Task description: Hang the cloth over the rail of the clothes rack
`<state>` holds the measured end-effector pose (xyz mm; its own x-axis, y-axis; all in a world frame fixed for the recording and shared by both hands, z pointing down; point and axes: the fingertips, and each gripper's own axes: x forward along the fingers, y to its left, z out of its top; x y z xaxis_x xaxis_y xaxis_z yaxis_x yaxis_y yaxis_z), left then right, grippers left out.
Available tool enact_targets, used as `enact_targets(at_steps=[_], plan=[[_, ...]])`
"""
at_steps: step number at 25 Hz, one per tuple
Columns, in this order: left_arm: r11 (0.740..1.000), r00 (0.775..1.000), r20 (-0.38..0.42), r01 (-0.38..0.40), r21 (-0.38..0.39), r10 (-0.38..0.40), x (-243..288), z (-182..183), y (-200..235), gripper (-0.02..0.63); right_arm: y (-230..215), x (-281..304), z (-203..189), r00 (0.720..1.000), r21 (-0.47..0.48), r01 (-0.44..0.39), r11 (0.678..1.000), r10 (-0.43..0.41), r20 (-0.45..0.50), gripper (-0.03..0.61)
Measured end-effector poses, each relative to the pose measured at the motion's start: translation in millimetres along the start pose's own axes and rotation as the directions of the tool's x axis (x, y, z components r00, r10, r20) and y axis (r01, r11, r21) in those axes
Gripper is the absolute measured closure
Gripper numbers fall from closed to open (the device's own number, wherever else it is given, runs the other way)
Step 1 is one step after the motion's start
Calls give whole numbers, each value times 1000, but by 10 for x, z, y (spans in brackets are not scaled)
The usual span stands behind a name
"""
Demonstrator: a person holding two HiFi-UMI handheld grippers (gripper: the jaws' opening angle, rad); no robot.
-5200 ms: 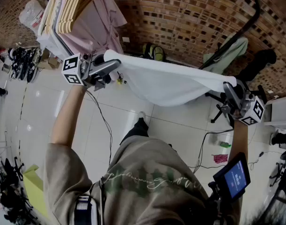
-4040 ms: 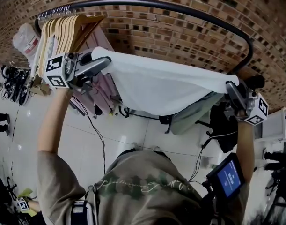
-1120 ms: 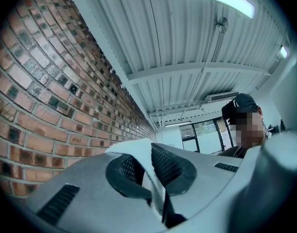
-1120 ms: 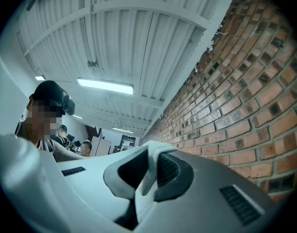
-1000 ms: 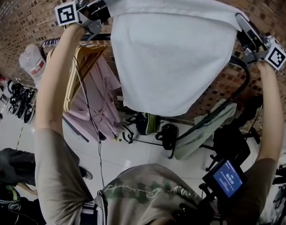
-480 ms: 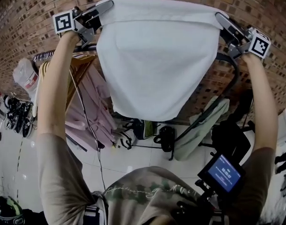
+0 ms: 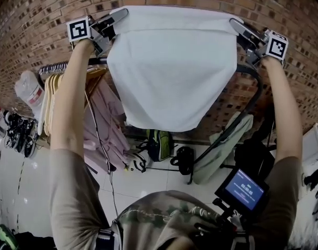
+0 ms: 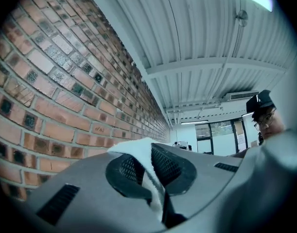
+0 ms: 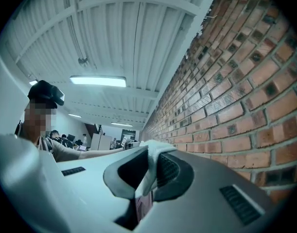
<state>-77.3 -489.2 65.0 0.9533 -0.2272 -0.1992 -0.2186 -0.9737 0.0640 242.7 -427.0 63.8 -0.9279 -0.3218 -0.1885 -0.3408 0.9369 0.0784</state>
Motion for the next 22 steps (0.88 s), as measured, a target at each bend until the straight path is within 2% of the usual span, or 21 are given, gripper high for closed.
enact_targets(at_steps=[5, 12, 16, 22], plan=[[996, 994, -79, -74, -50, 70, -16, -105, 200, 598, -174, 74, -95, 999, 24, 26, 999, -26, -24, 561], [987, 975, -192, -131, -94, 111, 65, -386, 404, 598, -403, 109, -325, 994, 62, 80, 995, -76, -75, 561], [983, 982, -175, -99, -157, 71, 73, -442, 402, 598, -430, 90, -422, 994, 92, 79, 993, -72, -85, 561], [979, 982, -181, -94, -183, 60, 42, -557, 443, 597, -455, 112, -644, 991, 175, 74, 982, -53, -124, 561]])
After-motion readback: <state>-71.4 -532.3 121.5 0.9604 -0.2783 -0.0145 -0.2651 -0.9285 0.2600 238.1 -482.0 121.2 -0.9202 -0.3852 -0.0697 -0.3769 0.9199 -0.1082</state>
